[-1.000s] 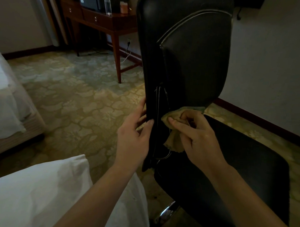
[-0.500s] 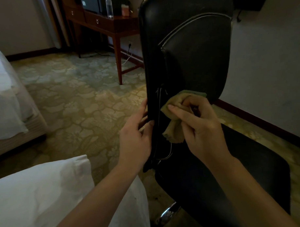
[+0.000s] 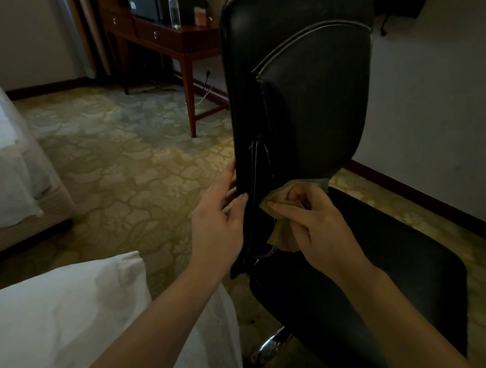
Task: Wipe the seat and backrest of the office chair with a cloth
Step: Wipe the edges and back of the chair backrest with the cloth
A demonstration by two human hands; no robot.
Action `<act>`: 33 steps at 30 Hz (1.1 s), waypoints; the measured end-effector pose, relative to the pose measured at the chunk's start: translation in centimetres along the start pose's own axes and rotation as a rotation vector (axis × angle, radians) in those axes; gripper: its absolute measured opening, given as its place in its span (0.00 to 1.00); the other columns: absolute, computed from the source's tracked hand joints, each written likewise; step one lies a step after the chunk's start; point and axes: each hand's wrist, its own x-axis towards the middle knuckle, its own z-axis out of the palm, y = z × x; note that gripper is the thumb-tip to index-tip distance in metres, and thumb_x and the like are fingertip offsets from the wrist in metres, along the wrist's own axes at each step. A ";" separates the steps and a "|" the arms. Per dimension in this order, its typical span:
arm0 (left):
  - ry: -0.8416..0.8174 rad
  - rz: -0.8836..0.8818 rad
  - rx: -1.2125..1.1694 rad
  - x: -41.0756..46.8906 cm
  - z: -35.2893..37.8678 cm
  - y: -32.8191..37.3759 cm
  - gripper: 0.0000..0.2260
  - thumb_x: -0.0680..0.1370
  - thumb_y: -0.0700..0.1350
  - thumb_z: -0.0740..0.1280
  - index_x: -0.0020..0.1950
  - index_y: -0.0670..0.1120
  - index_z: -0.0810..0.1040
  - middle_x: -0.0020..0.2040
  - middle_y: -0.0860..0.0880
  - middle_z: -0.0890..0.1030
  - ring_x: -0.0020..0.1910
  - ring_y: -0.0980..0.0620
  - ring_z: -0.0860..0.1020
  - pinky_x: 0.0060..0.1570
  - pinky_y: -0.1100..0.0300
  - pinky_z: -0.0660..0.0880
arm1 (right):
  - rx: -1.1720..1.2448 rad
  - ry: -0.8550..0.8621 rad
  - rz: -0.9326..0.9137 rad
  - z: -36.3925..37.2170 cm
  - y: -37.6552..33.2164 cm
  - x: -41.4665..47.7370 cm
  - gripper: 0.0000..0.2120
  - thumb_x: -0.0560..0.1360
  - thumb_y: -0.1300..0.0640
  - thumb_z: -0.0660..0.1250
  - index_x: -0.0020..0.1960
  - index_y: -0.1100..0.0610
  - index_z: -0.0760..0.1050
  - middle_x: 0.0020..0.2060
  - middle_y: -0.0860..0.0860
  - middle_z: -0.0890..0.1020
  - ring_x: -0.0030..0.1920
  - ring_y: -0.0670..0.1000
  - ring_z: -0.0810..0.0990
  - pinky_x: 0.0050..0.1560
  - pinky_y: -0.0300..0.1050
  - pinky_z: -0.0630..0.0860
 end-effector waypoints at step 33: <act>-0.001 0.020 0.030 0.1 0.0 -0.4 0.28 0.83 0.39 0.65 0.76 0.65 0.64 0.66 0.56 0.80 0.65 0.61 0.78 0.65 0.54 0.78 | 0.048 -0.055 0.035 0.3 1.3 -0.6 0.19 0.79 0.54 0.54 0.58 0.51 0.82 0.54 0.50 0.73 0.56 0.51 0.73 0.55 0.42 0.75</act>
